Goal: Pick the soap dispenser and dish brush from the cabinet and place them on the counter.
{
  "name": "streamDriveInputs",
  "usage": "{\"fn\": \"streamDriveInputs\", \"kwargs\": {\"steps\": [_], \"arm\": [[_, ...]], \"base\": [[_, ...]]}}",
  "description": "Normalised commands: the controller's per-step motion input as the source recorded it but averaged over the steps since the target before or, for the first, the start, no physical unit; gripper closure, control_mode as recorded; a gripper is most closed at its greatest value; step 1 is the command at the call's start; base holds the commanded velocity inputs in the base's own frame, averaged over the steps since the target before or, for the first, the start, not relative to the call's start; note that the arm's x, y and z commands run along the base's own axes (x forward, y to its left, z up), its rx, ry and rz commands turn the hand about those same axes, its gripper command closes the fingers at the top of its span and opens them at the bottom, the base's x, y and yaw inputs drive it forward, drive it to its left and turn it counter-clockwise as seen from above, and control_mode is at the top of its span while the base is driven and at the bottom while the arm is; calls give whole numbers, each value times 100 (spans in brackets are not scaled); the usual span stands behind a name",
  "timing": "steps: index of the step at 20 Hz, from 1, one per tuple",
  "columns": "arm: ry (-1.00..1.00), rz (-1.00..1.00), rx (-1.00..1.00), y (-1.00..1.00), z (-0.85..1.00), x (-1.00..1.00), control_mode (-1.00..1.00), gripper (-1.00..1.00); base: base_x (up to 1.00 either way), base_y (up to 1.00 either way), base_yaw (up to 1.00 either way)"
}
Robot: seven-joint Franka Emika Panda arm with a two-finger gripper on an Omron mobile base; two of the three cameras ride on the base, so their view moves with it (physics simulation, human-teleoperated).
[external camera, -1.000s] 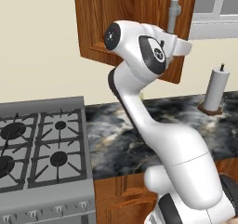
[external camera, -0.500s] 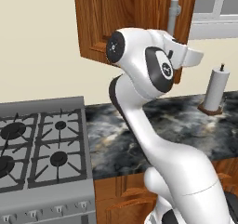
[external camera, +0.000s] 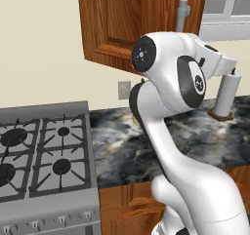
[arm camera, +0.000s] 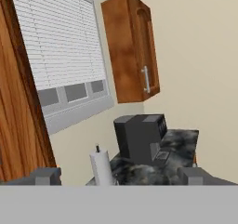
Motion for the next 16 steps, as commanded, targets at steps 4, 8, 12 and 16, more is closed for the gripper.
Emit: {"fn": "streamDriveInputs", "kwargs": {"steps": [4, 8, 12, 16], "arm": [[0, 0, 9, -49, 9, -3, -100, -100], [0, 1, 12, -49, 3, -4, -100, -100], [0, 1, 17, -49, 1, -8, -100, -100], [0, 1, 21, -52, 0, -10, -100, -100]], "base": [[0, 0, 0], [0, 0, 0], [0, 0, 0], [0, 0, 0]]}}
